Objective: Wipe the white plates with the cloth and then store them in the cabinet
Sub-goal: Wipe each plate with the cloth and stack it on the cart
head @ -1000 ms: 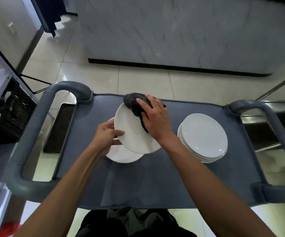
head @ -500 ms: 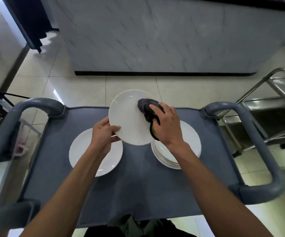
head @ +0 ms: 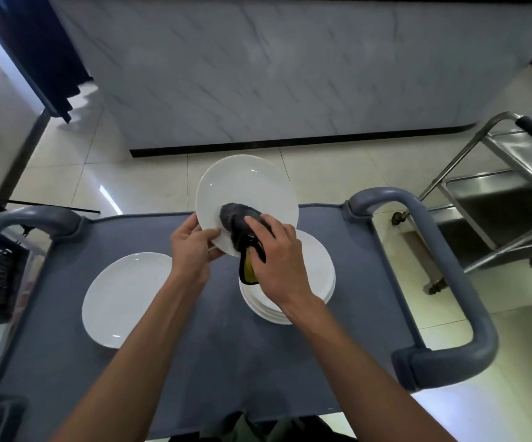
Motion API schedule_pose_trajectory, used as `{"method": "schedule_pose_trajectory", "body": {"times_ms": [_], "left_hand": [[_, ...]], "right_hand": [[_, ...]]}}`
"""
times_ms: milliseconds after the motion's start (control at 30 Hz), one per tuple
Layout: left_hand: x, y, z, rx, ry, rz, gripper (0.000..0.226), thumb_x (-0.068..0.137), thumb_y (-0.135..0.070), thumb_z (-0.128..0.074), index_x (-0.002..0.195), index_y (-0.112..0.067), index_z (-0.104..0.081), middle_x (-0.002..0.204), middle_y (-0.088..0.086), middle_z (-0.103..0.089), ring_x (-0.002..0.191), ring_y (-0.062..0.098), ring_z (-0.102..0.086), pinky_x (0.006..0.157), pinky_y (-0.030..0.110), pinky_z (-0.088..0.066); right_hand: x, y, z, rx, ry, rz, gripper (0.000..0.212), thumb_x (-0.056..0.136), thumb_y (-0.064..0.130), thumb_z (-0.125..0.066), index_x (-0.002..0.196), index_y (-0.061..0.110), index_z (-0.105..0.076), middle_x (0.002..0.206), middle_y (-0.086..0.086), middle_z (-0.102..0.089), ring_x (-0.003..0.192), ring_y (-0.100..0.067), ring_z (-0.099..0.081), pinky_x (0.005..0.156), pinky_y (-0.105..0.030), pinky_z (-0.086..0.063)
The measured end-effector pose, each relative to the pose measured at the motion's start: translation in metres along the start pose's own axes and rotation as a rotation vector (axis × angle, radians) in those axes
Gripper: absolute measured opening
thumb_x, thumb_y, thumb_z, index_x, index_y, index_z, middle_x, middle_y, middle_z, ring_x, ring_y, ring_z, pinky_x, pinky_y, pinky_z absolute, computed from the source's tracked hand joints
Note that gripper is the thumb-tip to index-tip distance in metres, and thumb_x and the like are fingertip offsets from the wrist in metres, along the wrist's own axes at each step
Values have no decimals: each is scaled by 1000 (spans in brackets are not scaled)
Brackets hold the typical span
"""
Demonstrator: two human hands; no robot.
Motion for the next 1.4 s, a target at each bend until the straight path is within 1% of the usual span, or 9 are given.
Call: {"method": "schedule_pose_trajectory", "body": {"times_ms": [133,300,433,500,667,800,1067,1167,1400], "left_hand": [[-5,6,-11,3,-16,-20,41,89,9,-56,106,-25,-74,98,1,-78,82,19,-73,64,35,-60],[-15,16,-22,18,-18,-25,45,89,8,-57,109,-29,-73,99,-3,-78,81,19,-73,65,36,-60],[-19,19,-31,62,44,3,47,88,9,-58,116,-27,-72,104,3,-77,84,26,-74,70,44,-62],[-21,21,-37,85,87,18,48,88,9,-59,118,-27,-71,103,4,-77,82,26,-74,68,44,-61],[-26,28,-48,132,141,44,46,85,10,-61,111,-26,-75,102,7,-77,82,28,-72,69,45,-60],[-30,26,-56,160,174,36,48,83,12,-61,101,-29,-80,98,8,-77,77,27,-72,63,41,-60],[-36,25,-64,113,141,30,49,84,17,-56,106,-22,-76,97,10,-77,79,28,-72,63,43,-61],[-37,22,-61,124,129,16,48,86,17,-56,111,-20,-74,97,7,-78,79,25,-74,63,40,-61],[-43,27,-55,145,136,-15,48,87,15,-55,109,-22,-75,100,11,-77,84,27,-75,66,42,-61]], "right_hand": [[-10,-26,15,4,-10,27,48,92,17,-61,139,26,-54,142,-1,-51,124,-26,-47,97,-46,-46],[-2,-73,40,-35,-45,-31,49,92,12,-62,140,21,-55,143,-4,-51,124,-28,-44,100,-47,-44],[18,-93,62,-81,-93,-38,48,92,10,-61,139,20,-56,142,-6,-52,124,-31,-44,100,-48,-44],[29,-97,72,-96,-113,-27,47,92,9,-60,137,19,-57,141,-7,-52,122,-32,-45,100,-48,-44],[47,-94,84,-127,-105,1,46,93,9,-58,138,21,-56,143,-6,-51,123,-33,-45,96,-51,-45],[50,-80,80,-114,-95,59,48,93,10,-58,139,24,-56,143,-4,-50,124,-31,-44,94,-49,-45],[30,-44,55,-85,8,251,44,96,16,-55,139,24,-56,146,-7,-49,126,-31,-44,98,-50,-42],[17,-42,49,-73,50,259,44,96,16,-55,140,24,-56,147,-8,-48,127,-32,-44,98,-51,-41],[-11,-51,45,-44,100,266,43,97,14,-54,140,24,-57,148,-8,-47,129,-31,-43,101,-51,-39]]}}
Point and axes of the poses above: each hand's wrist, its own x-axis towards the middle knuckle, its own z-axis out of the back of the hand, y = z × x, the point moved 5 cm from there along x, towards the middle knuckle
